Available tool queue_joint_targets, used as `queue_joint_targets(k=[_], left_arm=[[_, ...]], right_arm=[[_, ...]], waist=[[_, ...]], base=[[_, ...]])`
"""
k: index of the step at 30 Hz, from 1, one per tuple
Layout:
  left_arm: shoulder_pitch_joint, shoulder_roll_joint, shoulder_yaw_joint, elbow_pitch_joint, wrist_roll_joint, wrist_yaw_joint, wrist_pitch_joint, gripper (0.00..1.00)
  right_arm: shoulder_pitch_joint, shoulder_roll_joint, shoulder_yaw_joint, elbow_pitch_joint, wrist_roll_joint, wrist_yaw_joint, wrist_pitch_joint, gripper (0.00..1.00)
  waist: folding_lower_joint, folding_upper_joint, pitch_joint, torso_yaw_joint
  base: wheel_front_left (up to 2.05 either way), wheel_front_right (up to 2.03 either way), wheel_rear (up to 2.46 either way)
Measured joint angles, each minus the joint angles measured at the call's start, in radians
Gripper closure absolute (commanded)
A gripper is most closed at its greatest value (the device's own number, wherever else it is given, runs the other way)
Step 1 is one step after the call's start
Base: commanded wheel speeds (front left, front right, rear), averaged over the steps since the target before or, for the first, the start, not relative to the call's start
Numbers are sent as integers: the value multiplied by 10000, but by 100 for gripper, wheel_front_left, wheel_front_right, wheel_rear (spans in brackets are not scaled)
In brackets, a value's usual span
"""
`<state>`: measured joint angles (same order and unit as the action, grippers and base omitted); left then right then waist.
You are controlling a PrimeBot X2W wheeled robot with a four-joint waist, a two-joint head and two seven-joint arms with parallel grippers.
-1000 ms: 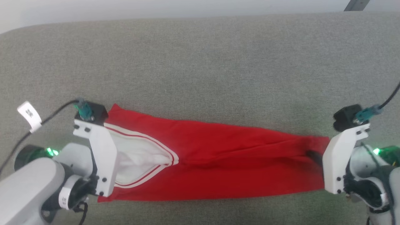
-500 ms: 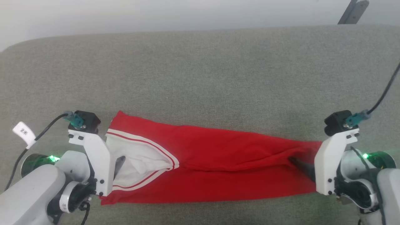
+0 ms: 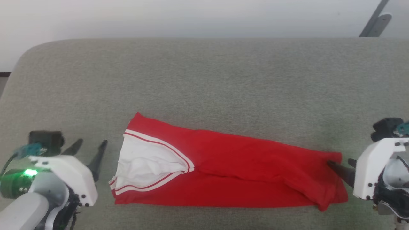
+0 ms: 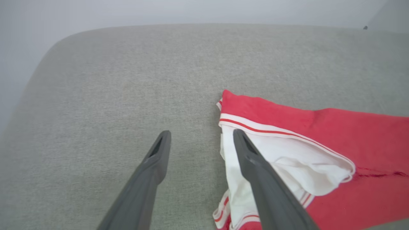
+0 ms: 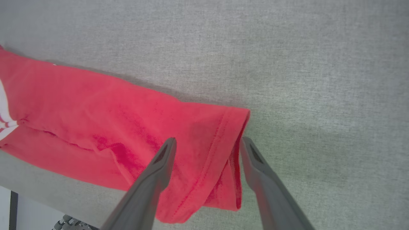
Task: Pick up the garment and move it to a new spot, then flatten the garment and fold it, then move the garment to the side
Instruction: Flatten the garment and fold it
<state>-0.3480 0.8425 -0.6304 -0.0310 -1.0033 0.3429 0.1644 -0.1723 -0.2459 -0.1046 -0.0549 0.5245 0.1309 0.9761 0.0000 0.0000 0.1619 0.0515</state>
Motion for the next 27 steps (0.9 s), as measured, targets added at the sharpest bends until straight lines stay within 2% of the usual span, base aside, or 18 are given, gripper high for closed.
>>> queue_joint_targets(k=[4,5,9,17,18,19,20,27], left_arm=[[599,-86,416,249,81,-69,-1519,0],[834,-174,570,407,153,-198,-2226,0],[1218,-435,871,826,188,-391,-3405,0],[1526,-1043,1400,1590,207,-901,-4148,0],[1549,-1093,1415,1664,257,-978,-4172,0],[1568,-1197,1498,1739,259,-1045,-4180,0],[1567,-1281,1557,1808,270,-1118,-4205,0],[1571,-1628,2040,2023,583,-1463,-4234,0]], right_arm=[[101,-33,-405,328,-132,-2,115,0],[142,-17,-545,614,-128,-2,186,0],[143,27,-545,1252,-50,-2,209,0],[-443,36,-334,3085,-6,-4,272,0],[-531,-12,-276,3256,4,-4,276,7],[-614,-59,-194,3404,71,-4,309,51],[-686,-150,-17,3467,159,-6,324,100],[-909,-251,86,3670,926,-4,276,100]], waist=[[0,0,35,236],[0,0,68,375],[0,0,147,668],[0,0,272,1183],[0,0,284,1237],[0,0,296,1289],[0,1,309,1342],[0,0,328,1392]], base=[[0,0,0],[0,0,0],[0,0,0],[0,0,0],[0,0,0],[0,0,0],[0,0,0],[0,0,0]])
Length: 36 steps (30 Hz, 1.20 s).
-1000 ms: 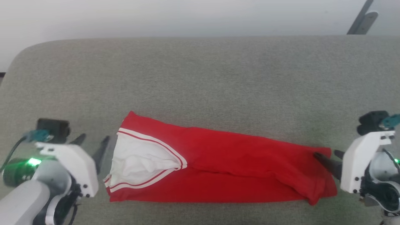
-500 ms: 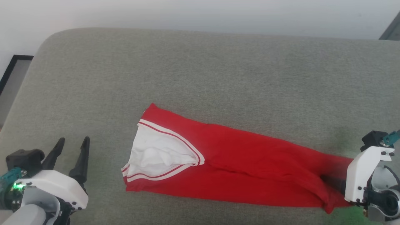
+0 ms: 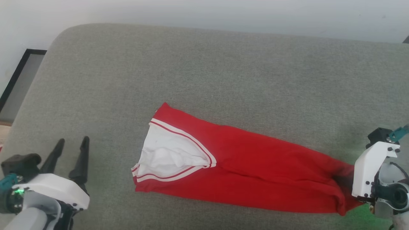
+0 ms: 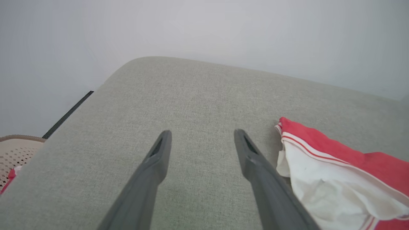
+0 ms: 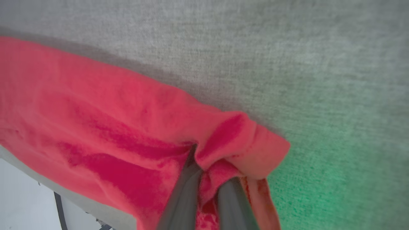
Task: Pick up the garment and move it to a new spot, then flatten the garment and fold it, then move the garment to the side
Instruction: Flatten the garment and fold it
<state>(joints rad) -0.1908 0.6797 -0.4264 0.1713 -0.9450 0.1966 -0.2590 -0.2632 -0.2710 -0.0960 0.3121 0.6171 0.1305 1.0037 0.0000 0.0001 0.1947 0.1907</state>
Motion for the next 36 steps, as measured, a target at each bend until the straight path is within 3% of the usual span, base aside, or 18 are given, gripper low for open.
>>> queue_joint_targets(k=[8,16,21,28,36], left_arm=[[267,-222,593,-33,316,-190,-27,0],[222,-330,646,25,579,-330,-27,0],[34,-391,635,121,660,-407,-27,0],[34,-453,673,217,662,-443,-27,0],[30,-451,642,167,660,-474,-12,0]], right_arm=[[-31,-203,-660,-362,362,17,-10,100],[-187,-1313,-2201,201,203,12,-130,100],[-547,-1766,-2533,811,-42,12,-282,100],[-722,-1664,-1893,221,8,8,-81,100],[-337,-614,-577,-2343,608,6,556,100]], waist=[[0,0,-11,-421],[0,0,127,-879],[0,-1,219,-1075],[0,0,200,-1309],[0,0,119,-1282]], base=[[0,0,0],[0,0,0],[0,0,0],[0,0,0],[0,0,0]])
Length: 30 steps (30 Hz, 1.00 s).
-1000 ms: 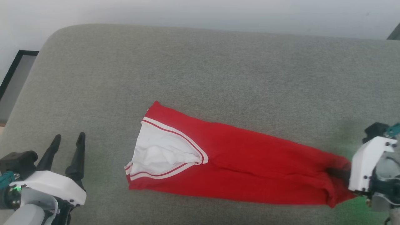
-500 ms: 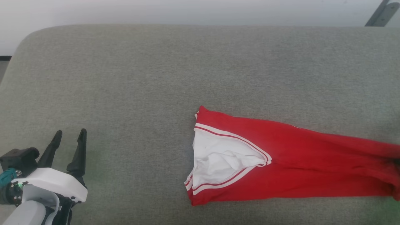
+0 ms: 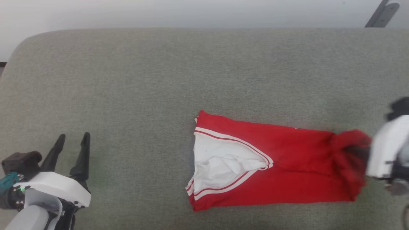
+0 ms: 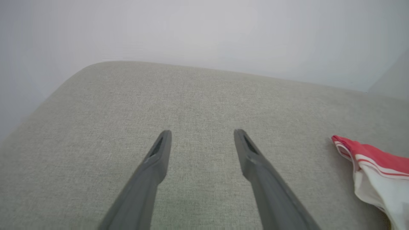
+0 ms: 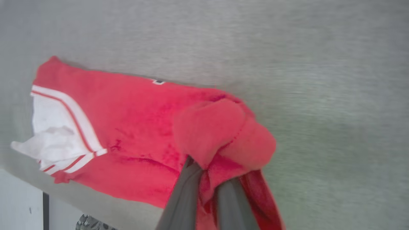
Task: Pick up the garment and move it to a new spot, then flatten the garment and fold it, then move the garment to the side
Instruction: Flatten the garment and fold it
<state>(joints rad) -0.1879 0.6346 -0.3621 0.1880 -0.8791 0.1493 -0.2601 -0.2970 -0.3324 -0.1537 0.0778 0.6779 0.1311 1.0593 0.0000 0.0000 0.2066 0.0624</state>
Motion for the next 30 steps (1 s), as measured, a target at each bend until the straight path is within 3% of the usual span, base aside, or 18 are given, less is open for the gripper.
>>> queue_joint_targets(k=[8,14,25,27,28,29,30], left_arm=[[-340,-161,-261,31,44,-140,134,0],[-699,-472,-546,278,121,-284,194,0],[-1078,-842,-729,813,174,-573,157,0],[-1116,-907,-719,907,176,-604,144,0],[-1148,-924,-713,957,176,-639,119,0],[-1185,-936,-702,997,176,-658,117,0],[-1199,-940,-681,1035,176,-663,115,0]], right_arm=[[-227,1035,1707,-882,81,0,186,100],[-945,1406,2915,-261,-54,0,-201,100],[-1876,1753,4222,1285,13,-2,-1026,100],[-2048,1751,4418,1593,4,-2,-1254,82],[-2113,1760,4485,1720,50,-2,-1346,65],[-2189,1760,4575,1827,102,-2,-1421,26],[-2260,1758,4696,1879,104,-2,-1501,0]], waist=[[0,0,10,490],[1,0,46,1072],[0,0,141,1785],[0,0,156,1814],[0,0,156,1808],[0,0,152,1792],[0,0,144,1767]], base=[[0,0,0],[0,0,0],[0,0,0],[0,0,0],[0,0,0],[0,0,0],[0,0,0]])
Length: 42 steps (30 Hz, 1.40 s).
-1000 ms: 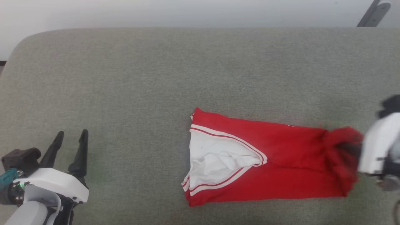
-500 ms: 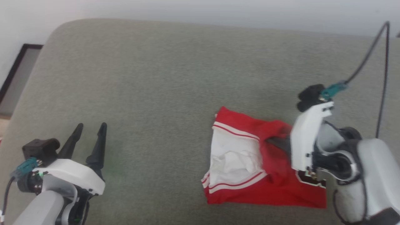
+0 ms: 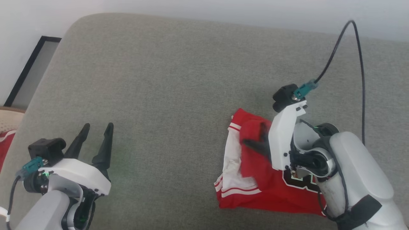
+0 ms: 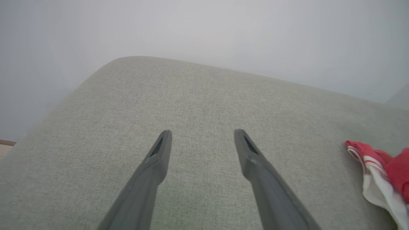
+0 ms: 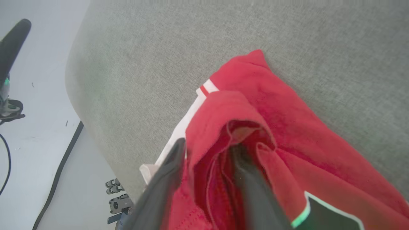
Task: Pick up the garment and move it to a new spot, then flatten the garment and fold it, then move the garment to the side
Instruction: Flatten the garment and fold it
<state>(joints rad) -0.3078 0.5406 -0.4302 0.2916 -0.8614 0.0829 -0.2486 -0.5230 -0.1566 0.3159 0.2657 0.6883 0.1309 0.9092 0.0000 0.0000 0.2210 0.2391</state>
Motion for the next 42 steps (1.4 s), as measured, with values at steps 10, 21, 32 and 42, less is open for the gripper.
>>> queue_joint_targets(k=[10,21,32,42], left_arm=[[194,211,360,90,-10,-96,-73,0],[826,545,865,-96,134,8,-102,0],[1743,688,1544,-81,242,4,-128,0],[2497,408,2176,-4,642,-297,-130,0]], right_arm=[[-191,-694,161,-621,518,0,-955,0],[596,-1914,-848,-1559,836,0,-2964,0],[2232,-3421,-986,-1191,882,0,-6734,0],[3062,-3914,-568,-59,763,-2,-9866,0]], waist=[[0,0,-262,-767],[0,0,-669,-1931],[0,0,-1192,-2965],[0,1,-1831,-3220]], base=[[0,0,0],[0,0,0],[0,0,0],[0,0,0]])
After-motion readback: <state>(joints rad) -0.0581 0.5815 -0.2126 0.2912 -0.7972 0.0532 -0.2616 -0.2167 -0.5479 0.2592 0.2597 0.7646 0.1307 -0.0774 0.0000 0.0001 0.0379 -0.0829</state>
